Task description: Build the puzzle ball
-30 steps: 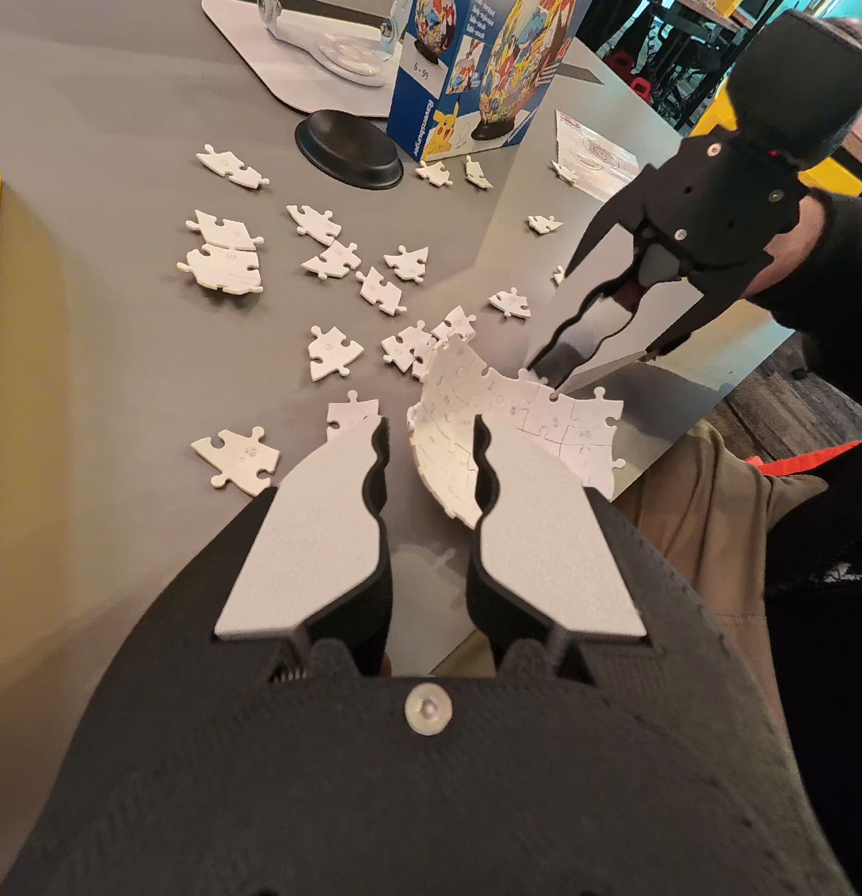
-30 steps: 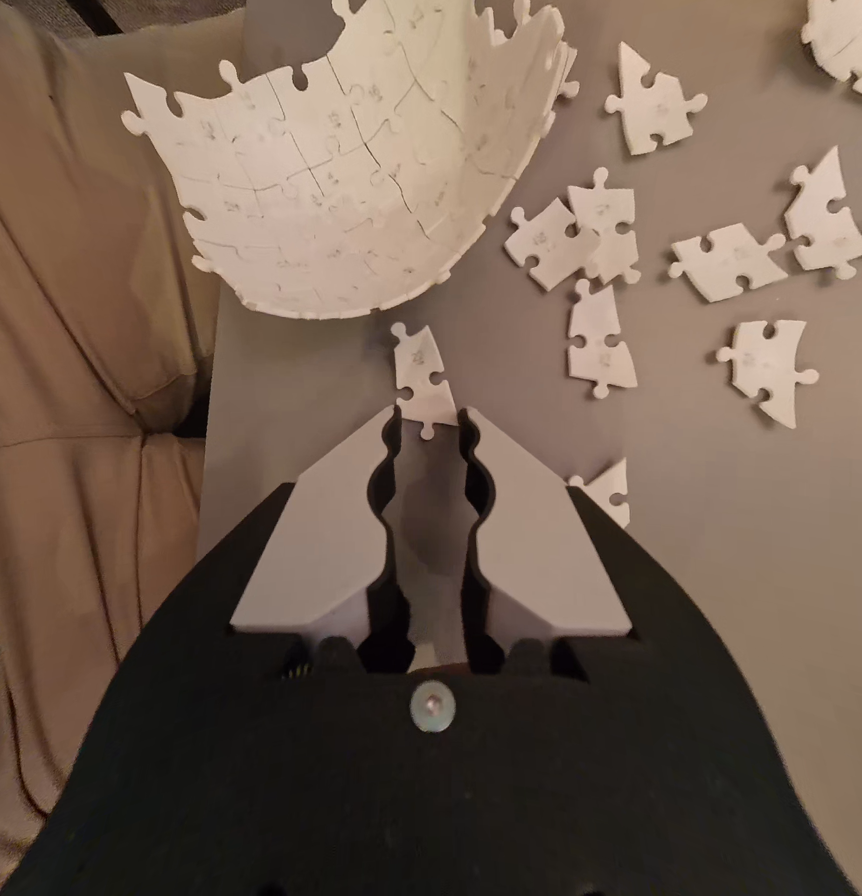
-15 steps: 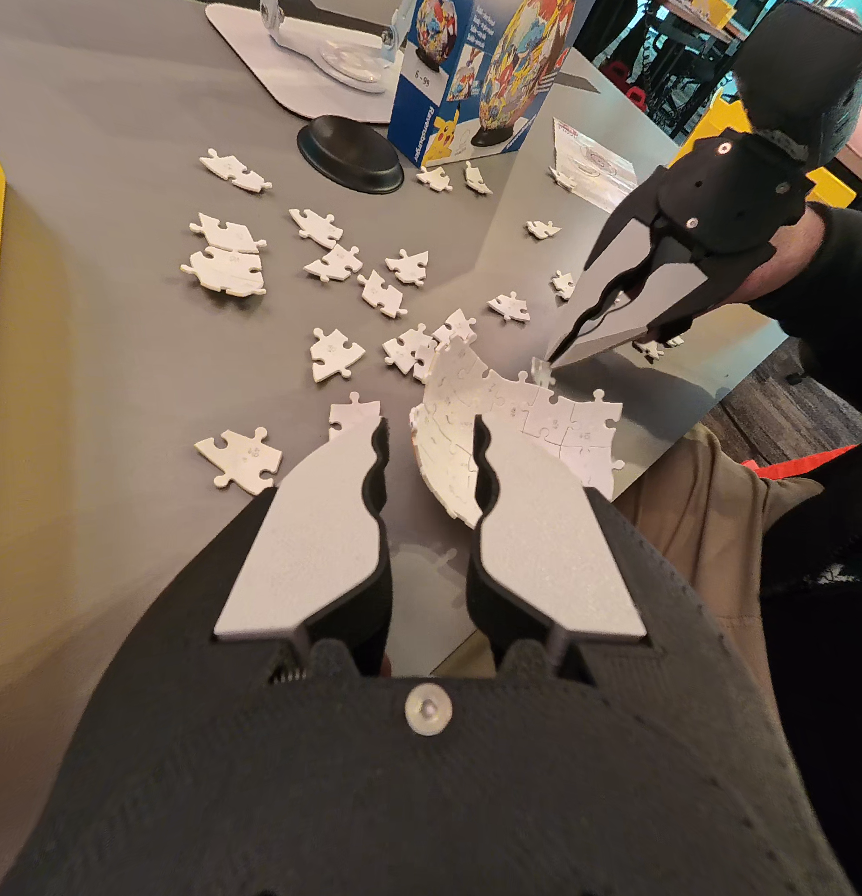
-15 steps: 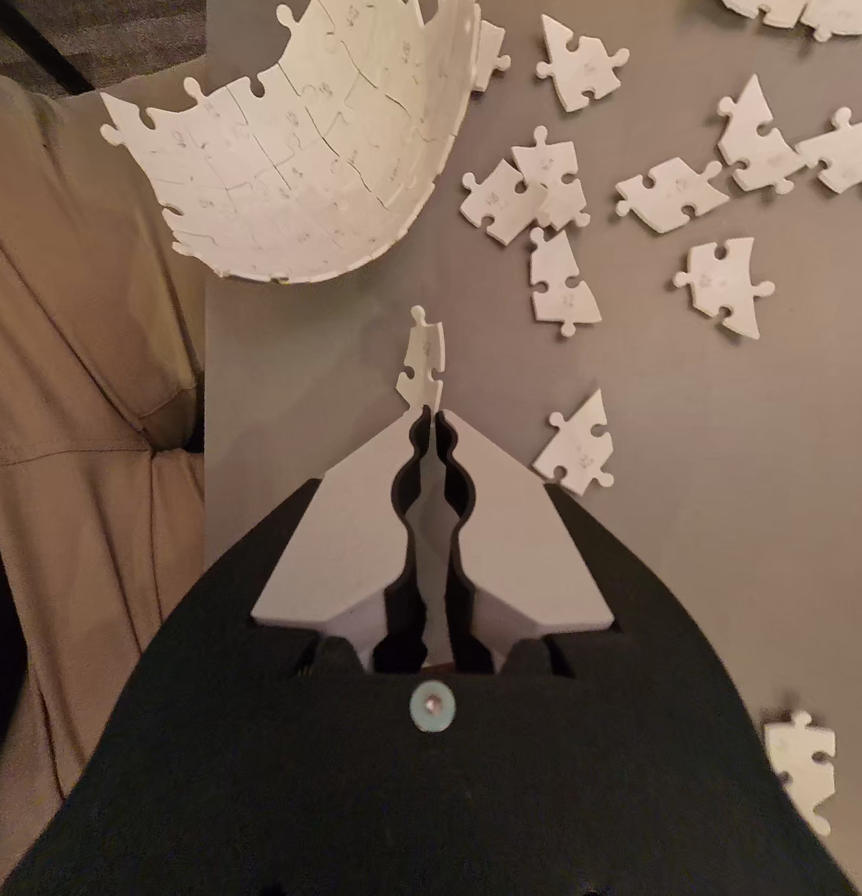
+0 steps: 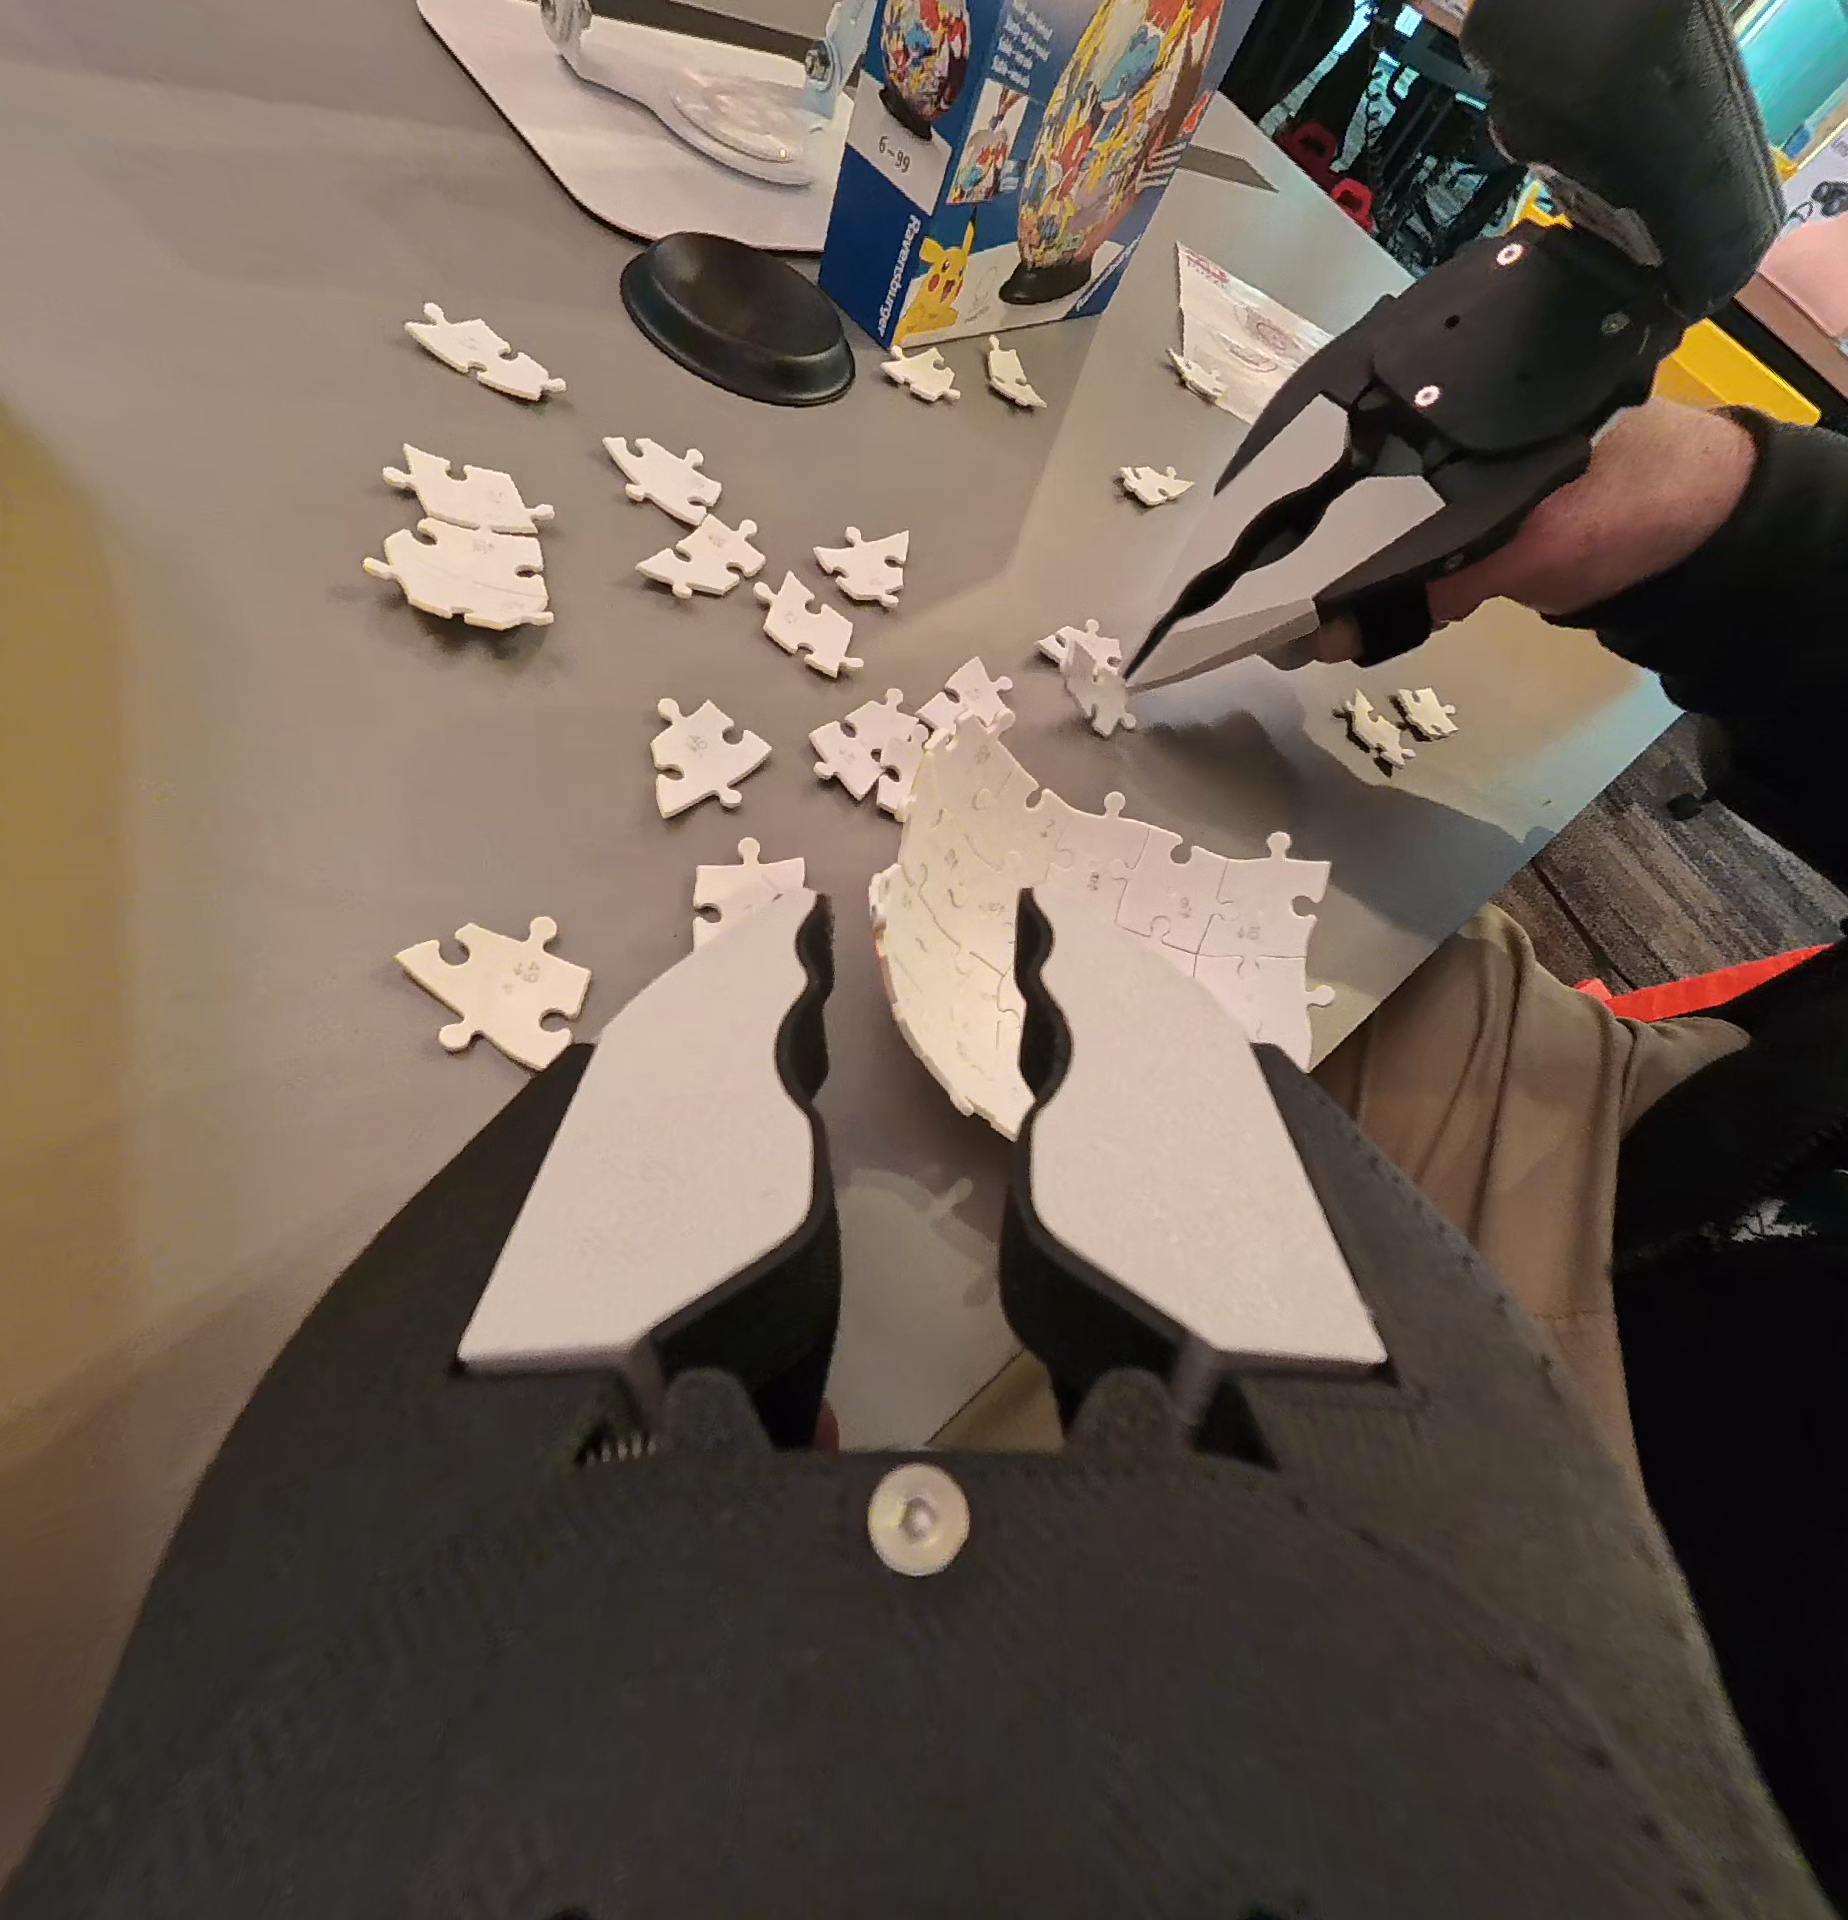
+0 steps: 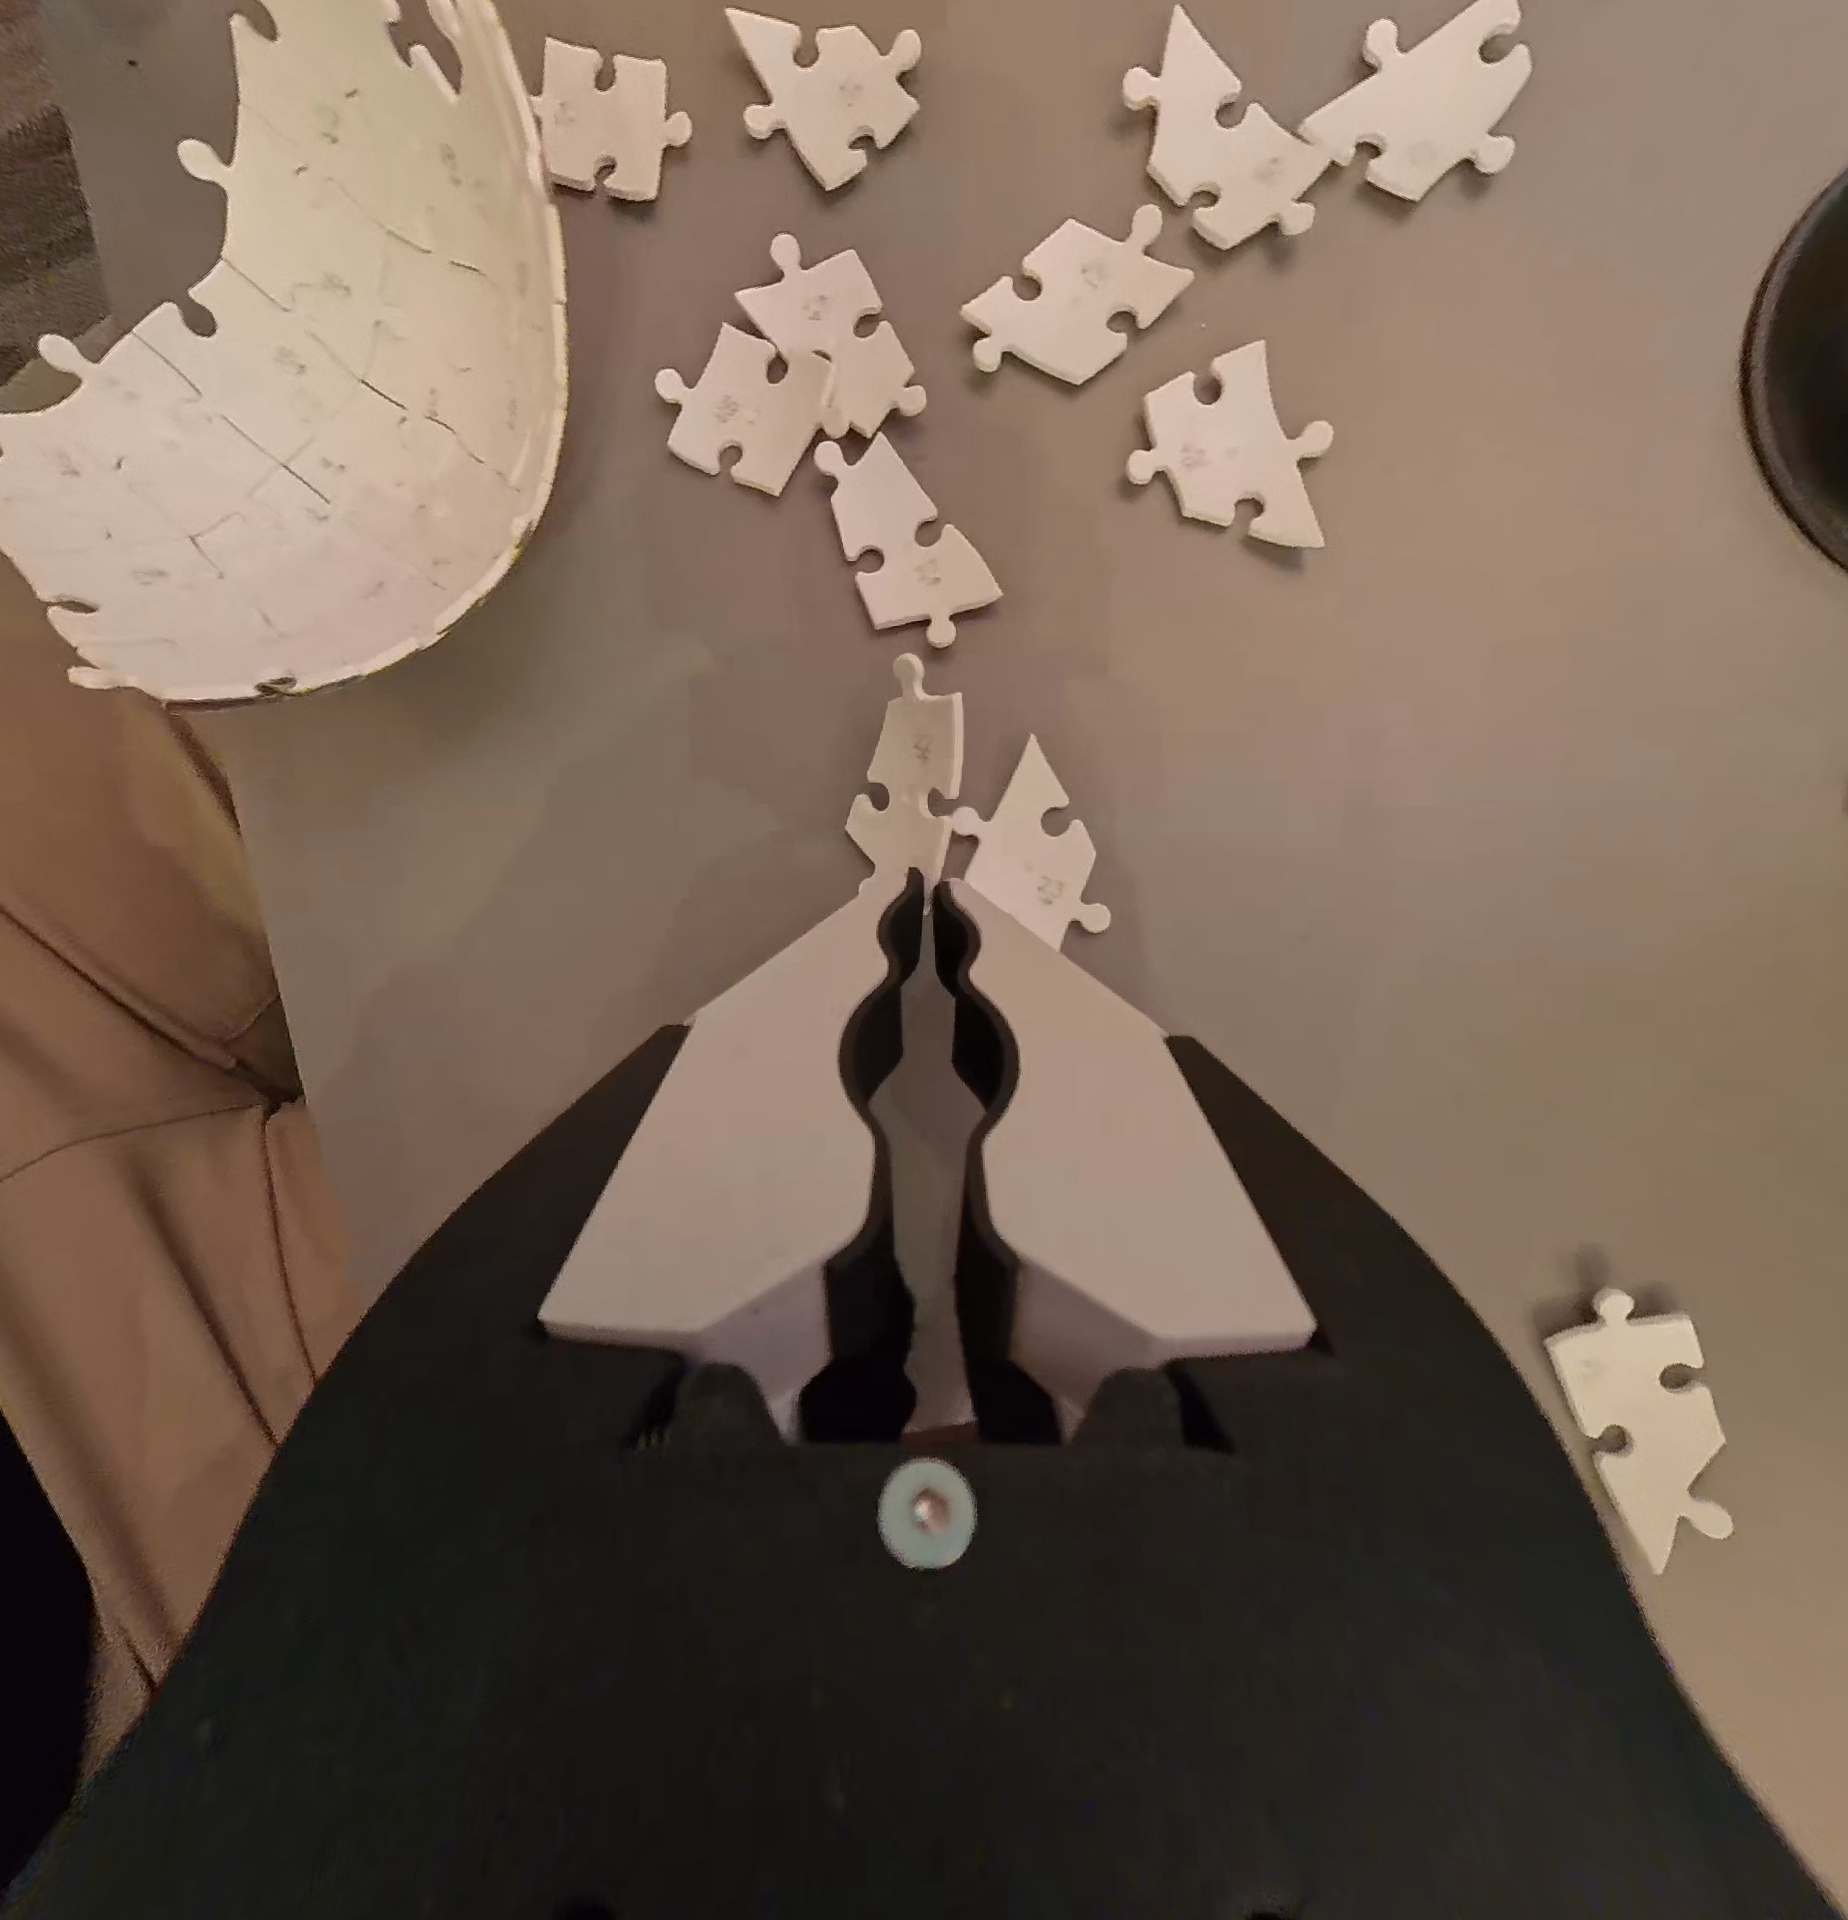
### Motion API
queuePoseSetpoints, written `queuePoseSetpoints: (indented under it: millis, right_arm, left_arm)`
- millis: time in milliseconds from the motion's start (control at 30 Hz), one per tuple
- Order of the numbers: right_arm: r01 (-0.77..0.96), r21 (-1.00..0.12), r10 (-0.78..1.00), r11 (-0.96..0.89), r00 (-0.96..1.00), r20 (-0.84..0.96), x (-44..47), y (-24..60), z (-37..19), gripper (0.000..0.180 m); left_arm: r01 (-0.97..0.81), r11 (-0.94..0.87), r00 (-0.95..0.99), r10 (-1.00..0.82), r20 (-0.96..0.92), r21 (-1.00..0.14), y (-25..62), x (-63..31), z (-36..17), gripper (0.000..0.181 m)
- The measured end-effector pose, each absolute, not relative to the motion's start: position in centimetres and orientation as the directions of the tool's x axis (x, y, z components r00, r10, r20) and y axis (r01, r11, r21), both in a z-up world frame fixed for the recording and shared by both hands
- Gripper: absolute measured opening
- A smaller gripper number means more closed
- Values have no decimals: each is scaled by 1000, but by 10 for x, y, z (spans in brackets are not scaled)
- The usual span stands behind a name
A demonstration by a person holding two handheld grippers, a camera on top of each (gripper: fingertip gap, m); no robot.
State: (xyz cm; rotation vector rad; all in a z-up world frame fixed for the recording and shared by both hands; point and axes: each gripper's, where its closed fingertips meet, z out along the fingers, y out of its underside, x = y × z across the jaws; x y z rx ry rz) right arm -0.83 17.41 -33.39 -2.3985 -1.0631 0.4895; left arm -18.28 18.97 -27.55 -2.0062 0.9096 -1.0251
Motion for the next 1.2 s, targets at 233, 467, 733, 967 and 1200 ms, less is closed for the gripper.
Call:
queuePoseSetpoints:
  millis: [233,467,733,967,1200]
  right_arm:
    - [588,-517,738,-622,660,-137,-3,177,-338,0]
    - [600,-544,757,-587,645,-107,-7,178,-324,5]
    - [628,-518,761,-580,645,-70,9,192,-338,8]
    - [660,-521,791,-541,609,-51,10,195,-339,0]
    - [661,-524,801,-537,594,-71,9,186,-339,0]
  left_arm:
    - [-268,-513,438,-819,372,-815,189,-182,-276,33]
    - [-269,-514,436,-819,373,-814,189,-182,-276,33]
    - [-257,-464,427,-841,332,-847,188,-179,-258,33]
    - [-266,-467,425,-842,332,-843,186,-176,-260,33]
    - [-271,-466,421,-844,332,-842,185,-174,-261,33]
